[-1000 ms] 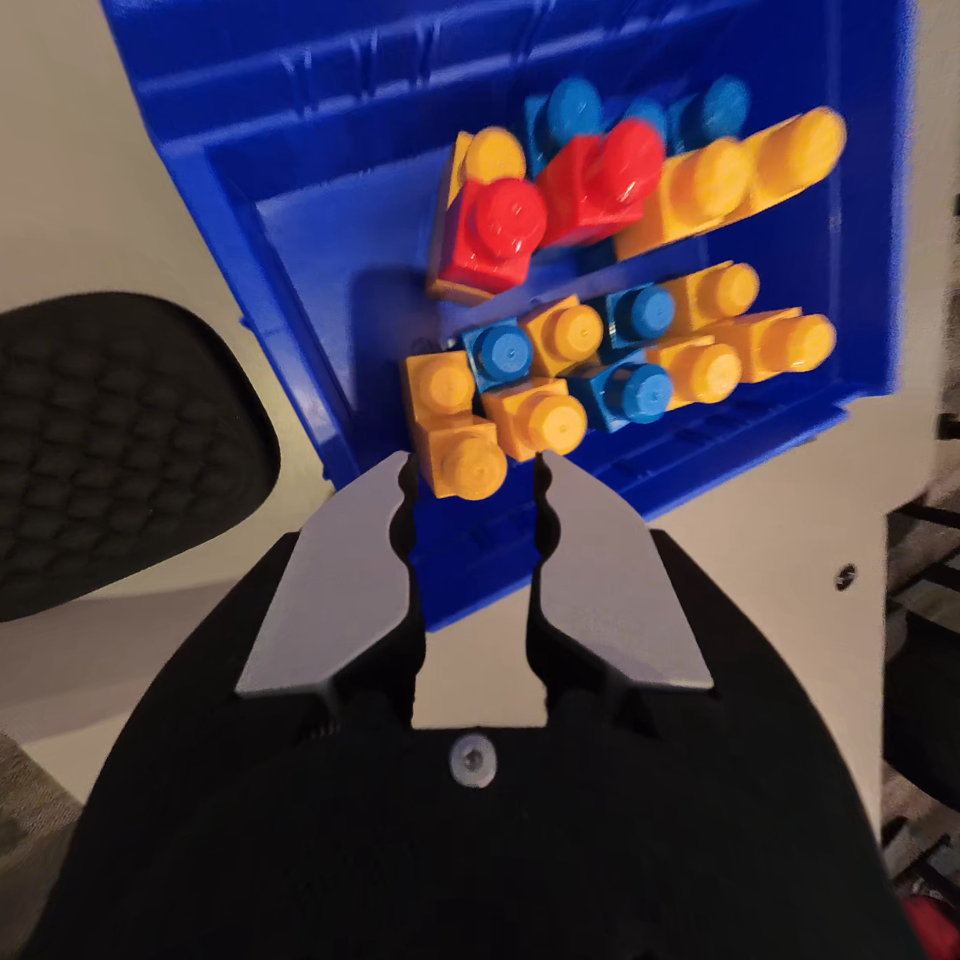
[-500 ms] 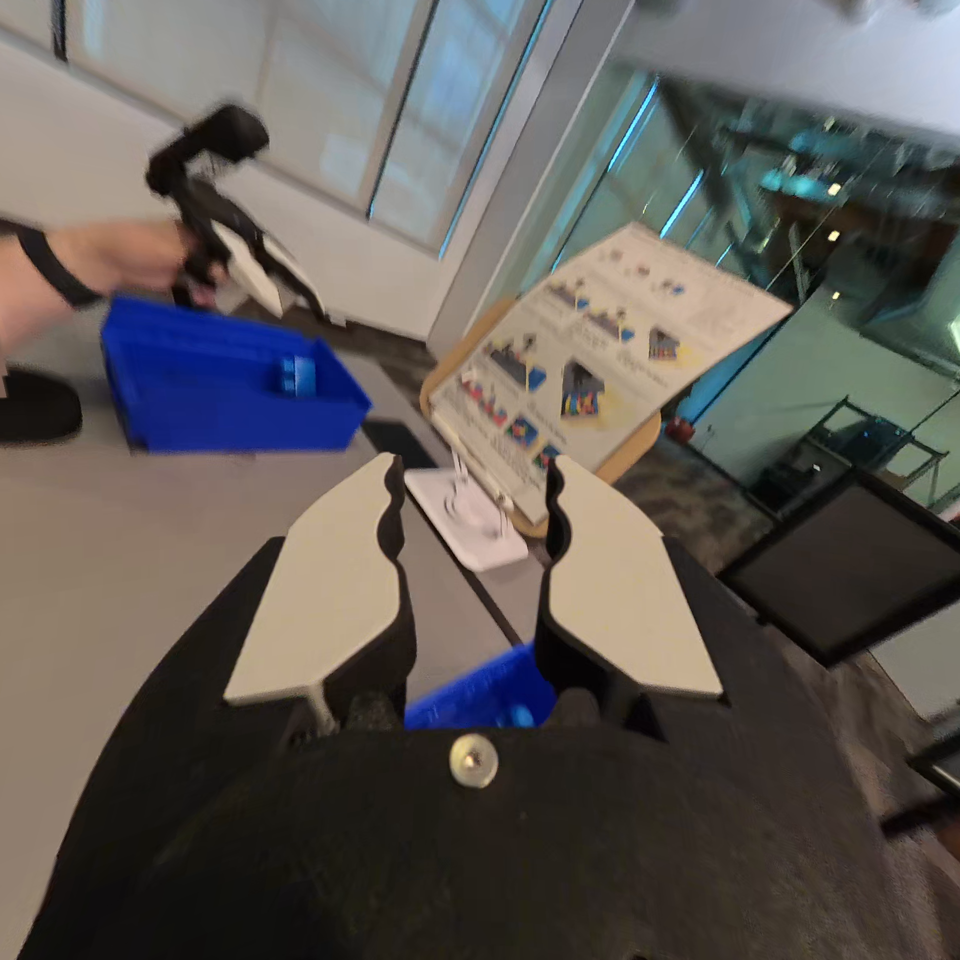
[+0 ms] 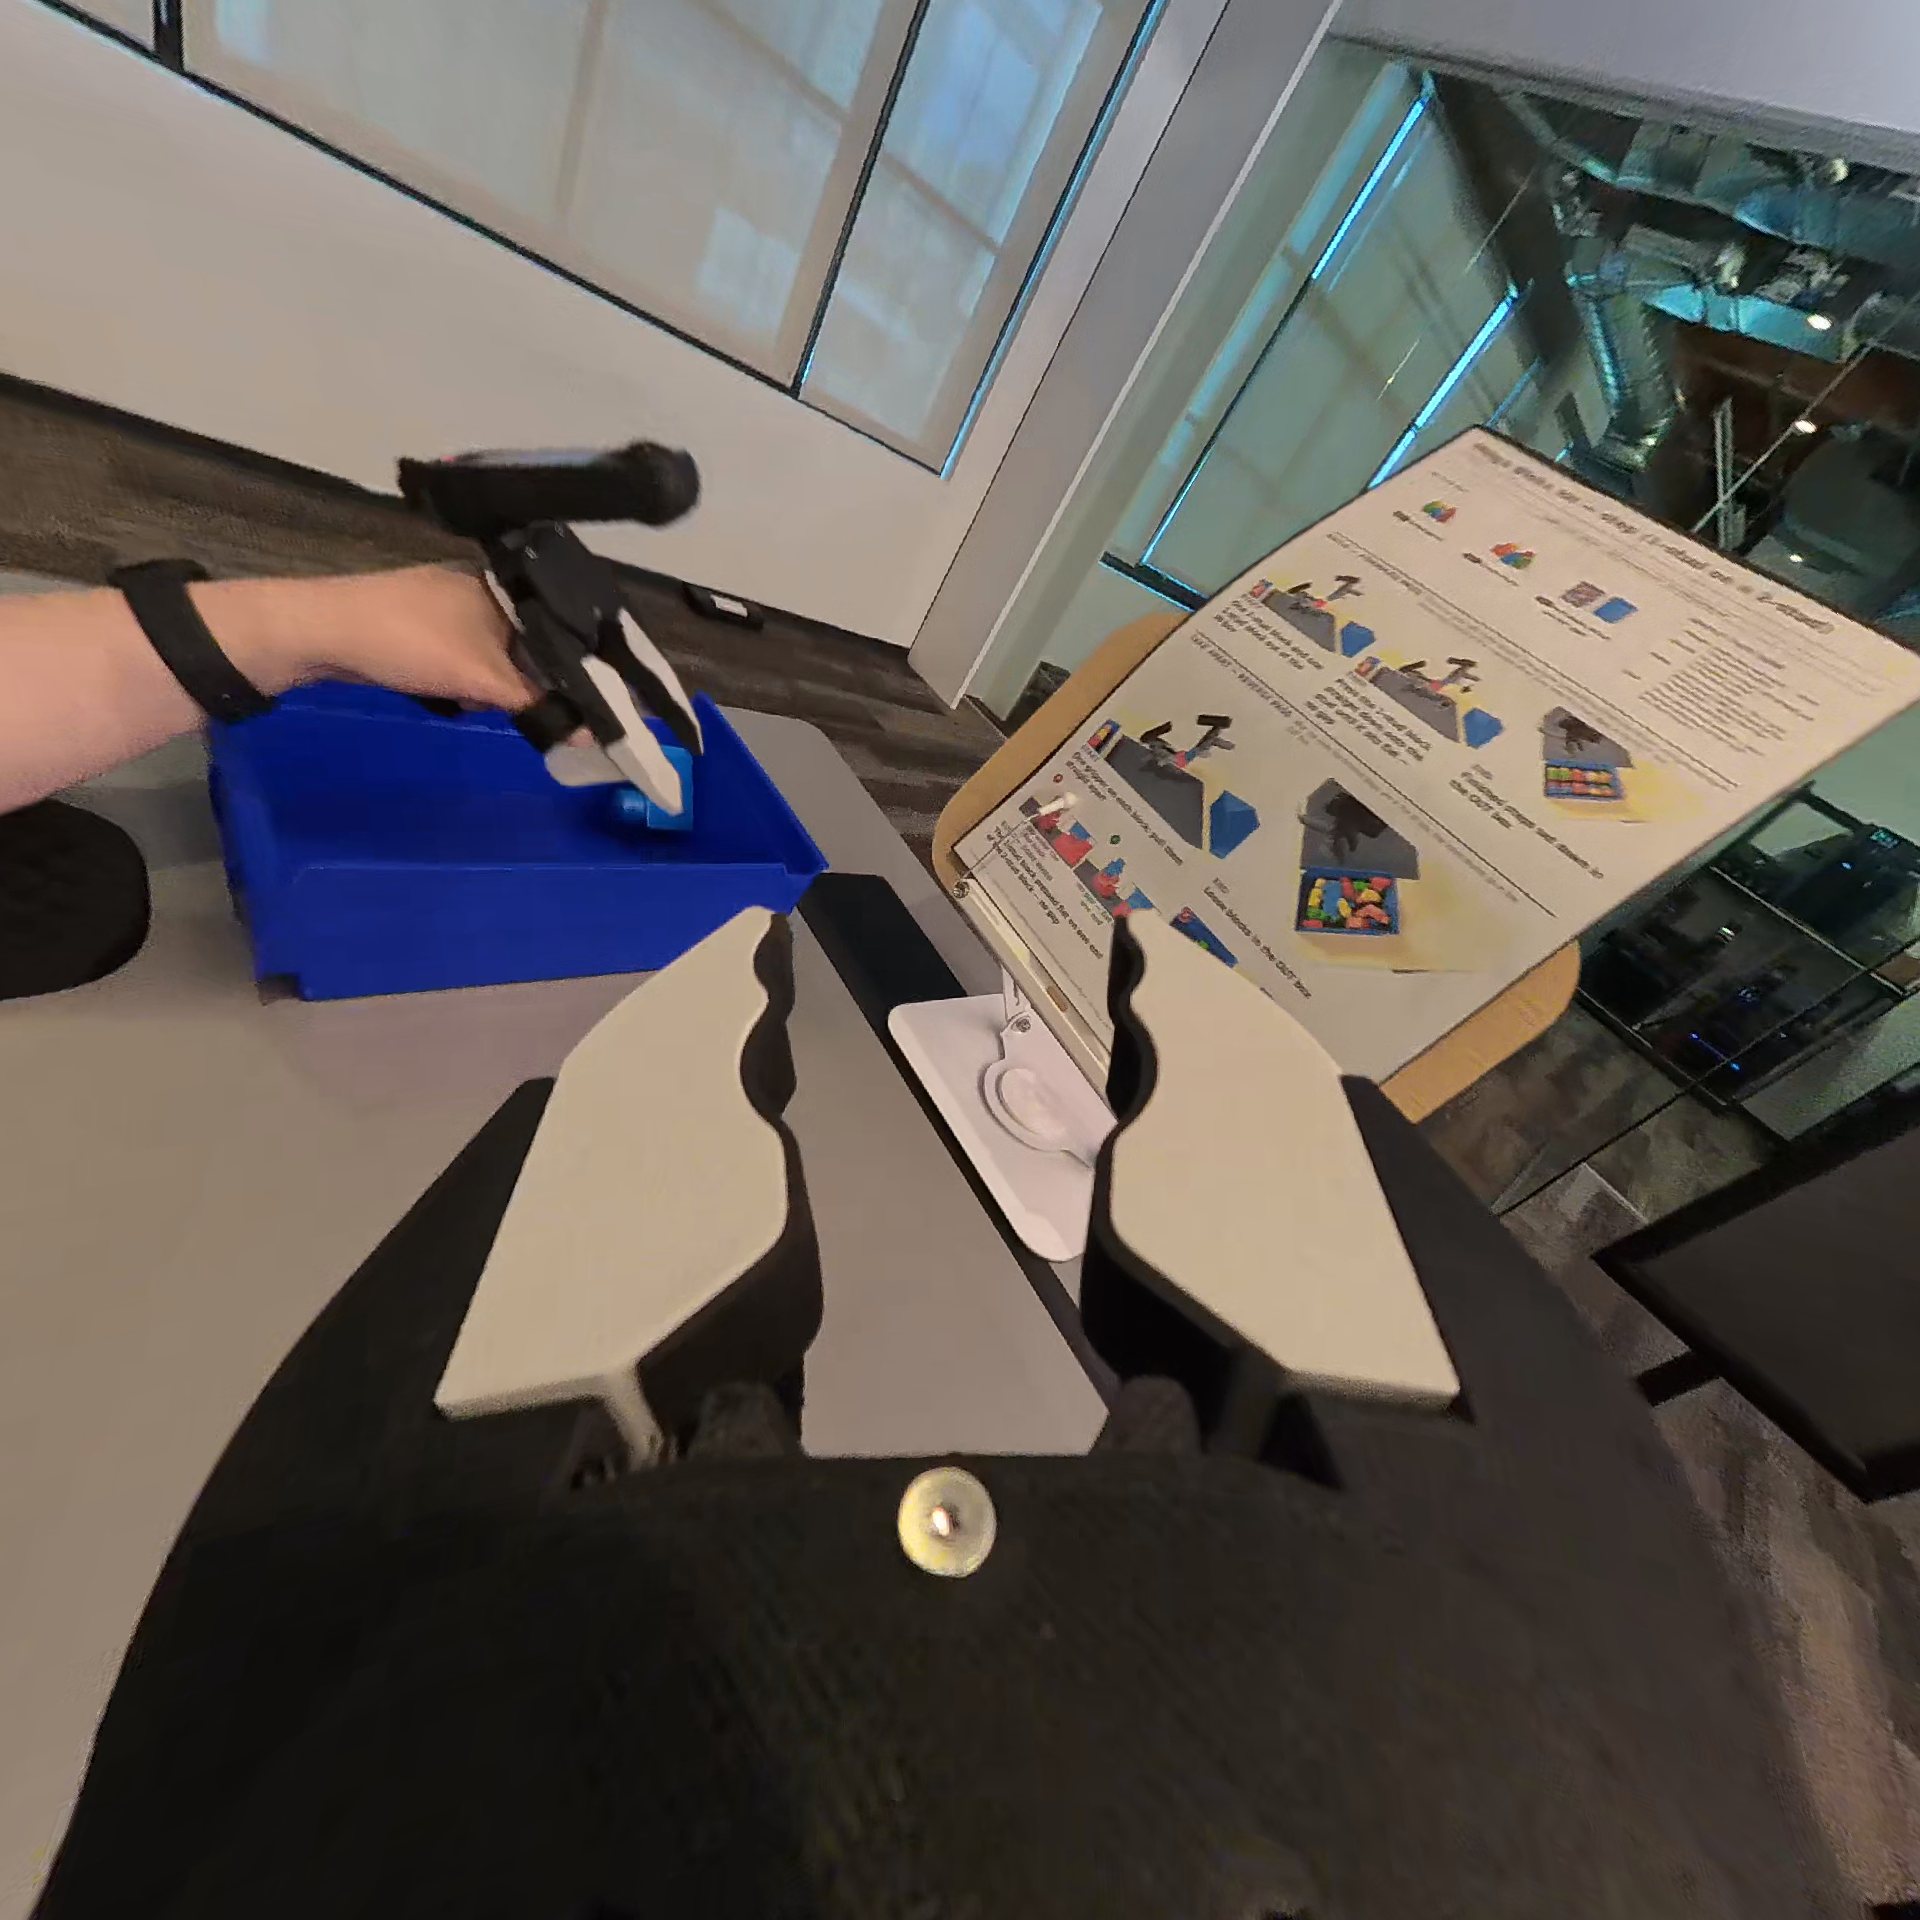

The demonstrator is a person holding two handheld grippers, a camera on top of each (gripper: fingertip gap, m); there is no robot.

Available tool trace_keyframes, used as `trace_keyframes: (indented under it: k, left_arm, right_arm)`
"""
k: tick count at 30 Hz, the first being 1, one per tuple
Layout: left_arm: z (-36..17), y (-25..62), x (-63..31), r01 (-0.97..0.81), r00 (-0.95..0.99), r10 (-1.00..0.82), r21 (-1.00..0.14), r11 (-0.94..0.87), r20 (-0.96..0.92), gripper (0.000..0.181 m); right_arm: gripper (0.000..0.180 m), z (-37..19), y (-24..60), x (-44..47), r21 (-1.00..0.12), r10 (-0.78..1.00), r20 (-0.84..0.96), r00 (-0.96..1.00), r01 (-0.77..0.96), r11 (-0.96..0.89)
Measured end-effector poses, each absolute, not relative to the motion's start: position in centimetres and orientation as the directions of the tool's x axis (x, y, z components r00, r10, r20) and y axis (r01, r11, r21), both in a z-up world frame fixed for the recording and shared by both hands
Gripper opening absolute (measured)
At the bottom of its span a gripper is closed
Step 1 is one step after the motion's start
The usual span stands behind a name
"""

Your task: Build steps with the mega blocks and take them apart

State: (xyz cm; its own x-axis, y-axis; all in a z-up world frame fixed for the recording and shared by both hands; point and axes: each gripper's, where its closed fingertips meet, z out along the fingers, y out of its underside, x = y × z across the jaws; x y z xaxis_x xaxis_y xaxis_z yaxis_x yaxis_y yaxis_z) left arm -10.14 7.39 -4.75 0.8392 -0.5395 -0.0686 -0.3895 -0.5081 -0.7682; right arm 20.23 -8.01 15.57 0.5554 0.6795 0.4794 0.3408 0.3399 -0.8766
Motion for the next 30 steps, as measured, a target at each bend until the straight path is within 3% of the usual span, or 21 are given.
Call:
trace_keyframes:
  k: [2, 7, 12, 18, 25, 30]
  left_arm:
    - [-7.1, 8.5, -10.0, -0.395, 0.851, -0.52, -0.747, -0.535, -0.078, 0.052]
    - [-12.7, 9.8, -11.0, -0.462, 0.858, -0.493, -0.635, -0.619, -0.145, 0.063]
    - [-14.9, 9.7, -11.4, -0.481, 0.858, -0.495, -0.559, -0.675, -0.139, 0.065]
    - [-15.1, 10.2, -11.1, -0.48, 0.854, -0.502, -0.58, -0.658, -0.136, 0.031]
    - [-14.6, 9.6, -11.8, -0.496, 0.85, -0.503, -0.563, -0.661, -0.158, 0.031]
    - [-11.0, 9.0, -12.7, -0.435, 0.875, -0.466, -0.64, -0.634, -0.133, 0.031]
  right_arm:
    - [0.059, 15.1, -7.7, 19.3, -0.878, 0.689, 0.476, 0.547, 0.334, 0.342]
    - [0.059, 14.5, -7.4, 18.4, -0.906, 0.746, 0.423, 0.514, 0.253, 0.34]
    - [0.059, 13.8, -6.5, 19.4, -0.921, 0.761, 0.389, 0.519, 0.247, 0.303]
    - [0.059, 13.5, -5.9, 20.4, -0.928, 0.764, 0.37, 0.529, 0.239, 0.285]
    - [0.059, 13.0, -5.8, 21.1, -0.929, 0.761, 0.366, 0.536, 0.256, 0.267]
    - [0.059, 12.6, -5.9, 21.8, -0.921, 0.746, 0.383, 0.545, 0.292, 0.258]
